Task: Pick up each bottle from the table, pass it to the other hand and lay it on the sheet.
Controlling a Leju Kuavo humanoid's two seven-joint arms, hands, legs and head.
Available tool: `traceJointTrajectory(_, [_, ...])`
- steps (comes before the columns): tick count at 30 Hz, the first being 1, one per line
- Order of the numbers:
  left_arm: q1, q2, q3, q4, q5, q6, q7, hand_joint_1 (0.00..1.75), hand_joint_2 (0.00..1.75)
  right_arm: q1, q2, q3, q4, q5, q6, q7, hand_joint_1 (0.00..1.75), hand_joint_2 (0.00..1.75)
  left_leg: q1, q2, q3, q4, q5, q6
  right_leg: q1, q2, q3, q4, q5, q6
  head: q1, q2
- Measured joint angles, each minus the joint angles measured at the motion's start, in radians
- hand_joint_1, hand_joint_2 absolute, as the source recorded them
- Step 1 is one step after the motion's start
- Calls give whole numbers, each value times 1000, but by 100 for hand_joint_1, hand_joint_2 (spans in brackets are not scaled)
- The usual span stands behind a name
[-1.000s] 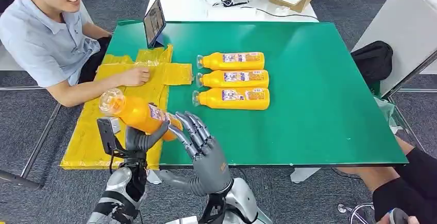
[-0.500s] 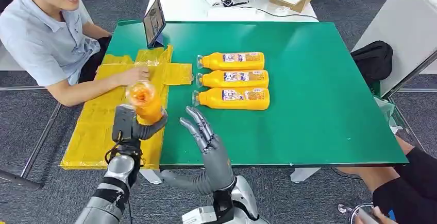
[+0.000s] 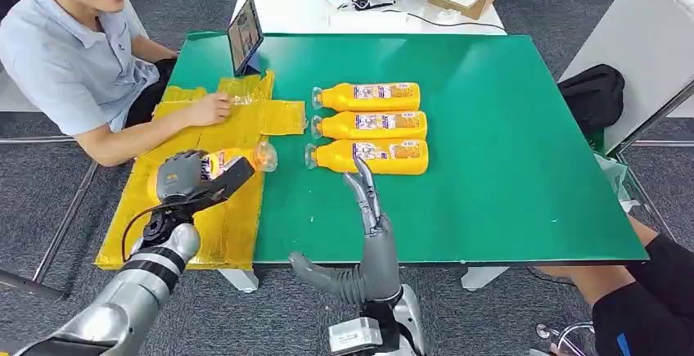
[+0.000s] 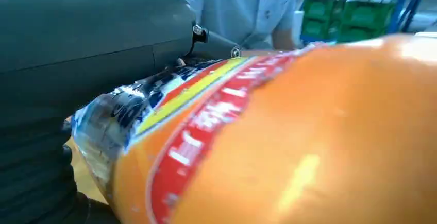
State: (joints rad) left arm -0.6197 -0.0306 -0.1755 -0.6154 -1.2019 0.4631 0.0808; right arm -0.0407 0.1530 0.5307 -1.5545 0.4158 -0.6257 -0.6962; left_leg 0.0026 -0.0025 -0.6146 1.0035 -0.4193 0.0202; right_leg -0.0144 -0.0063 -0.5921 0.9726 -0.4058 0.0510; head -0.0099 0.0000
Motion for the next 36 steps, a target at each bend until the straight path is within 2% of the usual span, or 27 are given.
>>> traceJointTrajectory(3, [-15,10,-1,35,-13,-19,14,175,175,6,3,-11,0,-1,6,0,0,175,0,0,0,0,0,0,0,0,0,0,0,0,0,0])
traceJointTrajectory(5, [-23,12,-1,56,-26,-72,21,155,175,9,7,-22,0,-2,22,0,0,175,0,0,0,0,0,0,0,0,0,0,0,0,0,0])
traceJointTrajectory(6, [-25,15,-1,68,-34,-106,20,112,175,10,10,-27,0,-3,32,0,0,0,0,0,0,0,0,0,0,0,0,0,0,0,0,0])
traceJointTrajectory(7, [-26,16,-1,77,-36,-127,9,37,175,12,11,-34,0,-6,44,0,0,0,0,0,0,0,0,0,0,0,0,0,0,0,0,0])
traceJointTrajectory(8, [-30,15,0,82,-33,-139,-5,5,175,12,12,-42,2,-7,53,0,0,0,0,-1,0,0,0,0,0,-1,1,0,0,0,0,0])
traceJointTrajectory(9, [-32,16,2,89,-25,-148,-22,0,175,13,13,-49,3,-8,60,0,0,0,0,-1,0,0,0,0,0,-1,1,0,0,0,0,0])
traceJointTrajectory(15, [-31,2,37,96,91,-259,-187,0,175,13,14,-68,3,-37,69,0,0,0,0,-1,3,0,0,0,0,-1,3,0,0,0,0,0])
traceJointTrajectory(16, [-31,-2,40,96,95,-267,-194,0,0,13,14,-68,4,-38,69,0,0,0,0,-1,3,0,0,0,0,-1,4,0,0,0,0,0])
traceJointTrajectory(19, [-31,-14,53,96,129,-300,-234,0,0,12,13,-69,6,-45,70,0,0,0,0,-1,4,0,0,0,0,-1,5,0,0,0,0,0])
traceJointTrajectory(23, [-22,-21,89,76,315,-419,-398,0,0,4,7,-68,15,-74,47,0,0,0,0,-3,7,0,0,0,0,-2,8,0,-1,0,0,0])
traceJointTrajectory(24, [-8,-28,104,57,396,-468,-456,0,0,-1,5,-66,21,-82,29,0,0,175,0,-3,7,0,0,0,0,-2,8,0,-1,0,0,0])
traceJointTrajectory(27, [57,-49,132,-25,549,-505,-536,0,0,-10,-3,-55,34,-95,-16,0,0,175,0,-1,7,0,0,0,0,-1,7,0,0,0,0,0])
traceJointTrajectory(32, [153,-89,160,-203,651,-443,-552,0,0,-10,-13,-39,51,-101,-36,-1,0,175,-1,-1,5,0,0,0,0,-1,5,0,0,0,0,0])
traceJointTrajectory(33, [162,-91,161,-224,657,-443,-551,0,175,-10,-14,-39,54,-101,-37,-1,0,175,0,-1,4,0,0,0,0,-1,5,0,0,0,0,0])
traceJointTrajectory(36, [182,-104,167,-272,723,-430,-579,0,175,-10,-17,-38,61,-95,-37,-1,0,175,0,-1,3,0,0,0,0,-1,3,0,0,0,0,0])
